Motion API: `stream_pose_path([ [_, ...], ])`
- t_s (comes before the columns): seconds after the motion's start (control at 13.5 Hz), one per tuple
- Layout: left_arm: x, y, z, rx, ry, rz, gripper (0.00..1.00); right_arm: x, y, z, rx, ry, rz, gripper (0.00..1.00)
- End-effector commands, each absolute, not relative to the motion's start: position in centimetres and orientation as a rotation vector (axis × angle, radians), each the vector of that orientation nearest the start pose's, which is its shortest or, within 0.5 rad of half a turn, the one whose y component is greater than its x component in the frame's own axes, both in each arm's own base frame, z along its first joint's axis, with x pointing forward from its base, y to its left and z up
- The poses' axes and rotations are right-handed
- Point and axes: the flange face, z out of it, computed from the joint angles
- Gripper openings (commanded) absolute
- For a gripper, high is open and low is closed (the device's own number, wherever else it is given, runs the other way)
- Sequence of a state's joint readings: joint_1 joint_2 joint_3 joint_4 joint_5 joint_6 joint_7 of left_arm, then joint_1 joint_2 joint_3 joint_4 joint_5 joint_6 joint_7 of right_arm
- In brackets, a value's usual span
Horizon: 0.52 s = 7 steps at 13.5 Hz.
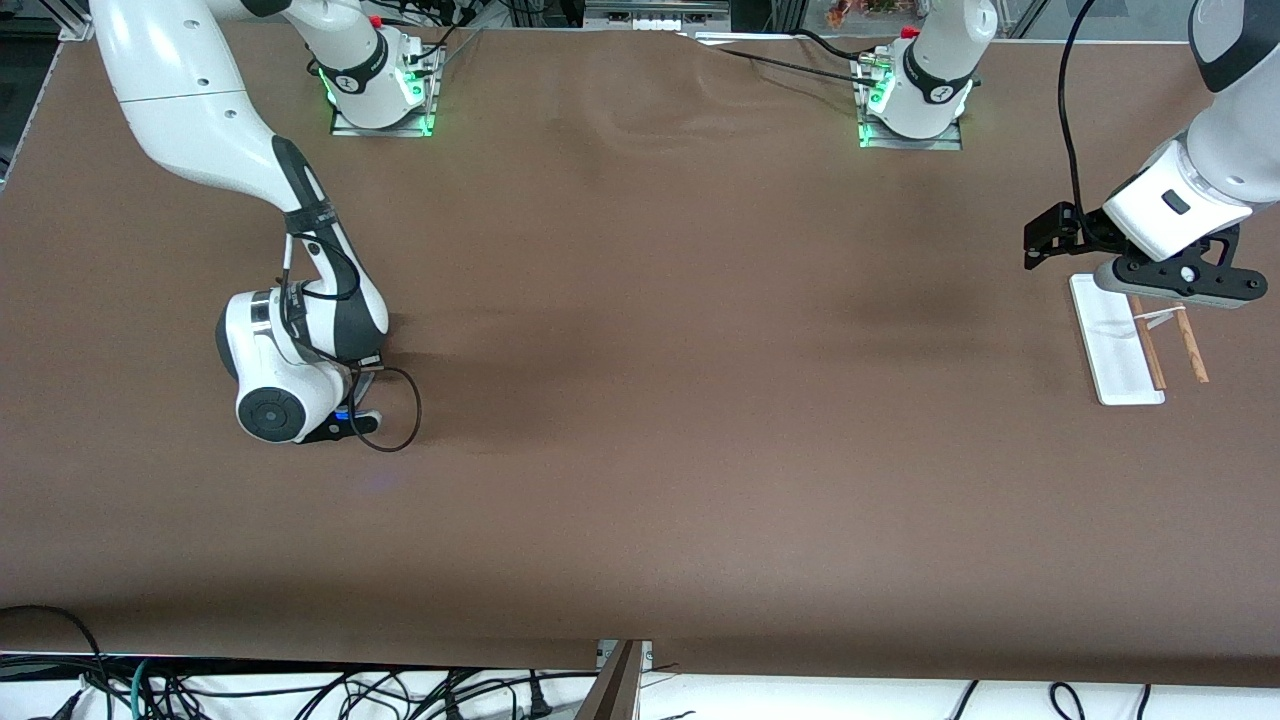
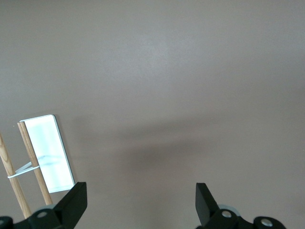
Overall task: Pass towel and hang on rack
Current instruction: 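Close the right gripper on the towel's pink corner and lift it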
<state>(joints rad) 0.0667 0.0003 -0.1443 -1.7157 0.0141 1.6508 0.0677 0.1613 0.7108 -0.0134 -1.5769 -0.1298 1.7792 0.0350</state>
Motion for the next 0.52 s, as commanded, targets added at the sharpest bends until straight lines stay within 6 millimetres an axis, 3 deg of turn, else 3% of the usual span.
stream_pose_path([
  [0.0,55.5,-3.8,56.7,-3.084,0.261,0.105,1.0,65.6,8.5,24.8,-3.213,-0.262,0.714,0.0],
  [0.3,55.5,-3.9,56.7,-3.086,0.263,0.105,1.0,68.2,8.9,32.5,-3.202,-0.226,0.628,0.0],
  [0.45,55.7,-4.0,56.0,-3.088,0.259,0.13,1.0,68.6,9.4,37.5,-3.21,-0.226,0.541,0.0],
])
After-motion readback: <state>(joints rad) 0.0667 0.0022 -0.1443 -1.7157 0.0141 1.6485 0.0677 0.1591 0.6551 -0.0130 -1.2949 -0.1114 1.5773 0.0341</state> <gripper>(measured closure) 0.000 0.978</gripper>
